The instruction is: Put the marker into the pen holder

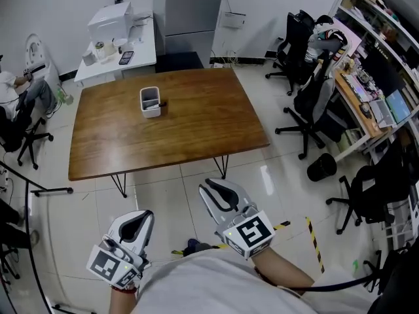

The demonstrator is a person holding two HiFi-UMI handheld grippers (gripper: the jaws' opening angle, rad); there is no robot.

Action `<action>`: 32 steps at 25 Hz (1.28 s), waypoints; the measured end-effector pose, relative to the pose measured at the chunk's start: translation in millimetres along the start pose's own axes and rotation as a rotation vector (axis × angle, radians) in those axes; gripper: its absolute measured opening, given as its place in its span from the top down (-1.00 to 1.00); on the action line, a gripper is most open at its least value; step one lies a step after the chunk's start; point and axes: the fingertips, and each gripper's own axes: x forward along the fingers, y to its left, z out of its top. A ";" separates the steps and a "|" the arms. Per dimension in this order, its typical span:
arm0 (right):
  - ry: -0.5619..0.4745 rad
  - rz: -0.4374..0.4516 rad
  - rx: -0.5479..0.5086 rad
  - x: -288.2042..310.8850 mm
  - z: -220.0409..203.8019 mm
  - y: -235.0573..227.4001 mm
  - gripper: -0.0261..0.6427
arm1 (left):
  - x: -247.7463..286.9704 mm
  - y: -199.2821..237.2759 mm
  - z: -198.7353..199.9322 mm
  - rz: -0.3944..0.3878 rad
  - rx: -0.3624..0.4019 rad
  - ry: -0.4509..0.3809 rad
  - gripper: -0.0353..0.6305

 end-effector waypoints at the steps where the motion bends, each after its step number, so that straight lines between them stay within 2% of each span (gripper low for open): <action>1: 0.002 0.000 0.000 -3.2 0.8 5.7 0.78 | 0.9 -6.2 1.6 -0.025 0.010 0.006 0.93; 4: 0.017 -0.008 0.025 -10.5 -0.3 25.0 0.78 | -1.8 -24.1 12.3 -0.109 0.031 0.007 0.93; 7: 0.023 -0.009 0.022 -2.6 0.4 49.9 0.78 | -17.7 -24.0 24.6 -0.137 0.038 -0.024 0.93; 12: 0.011 0.020 0.012 -1.5 5.9 100.6 0.78 | -66.4 -24.2 16.8 -0.122 -0.001 -0.029 0.93; 18: -0.012 -0.007 -0.001 -15.6 27.3 135.1 0.80 | -133.3 -18.6 0.4 -0.046 -0.102 -0.057 0.93; 21: -0.022 -0.032 -0.012 -23.0 34.6 152.9 0.80 | -156.9 -17.3 -6.7 -0.043 -0.139 -0.072 0.93; 26: -0.038 -0.028 -0.012 -42.2 35.3 186.8 0.80 | -175.8 -29.4 0.4 -0.091 -0.097 -0.077 0.93; 32: -0.037 -0.038 0.016 -53.0 34.5 188.0 0.81 | -187.8 -40.2 9.3 -0.089 -0.087 -0.080 0.93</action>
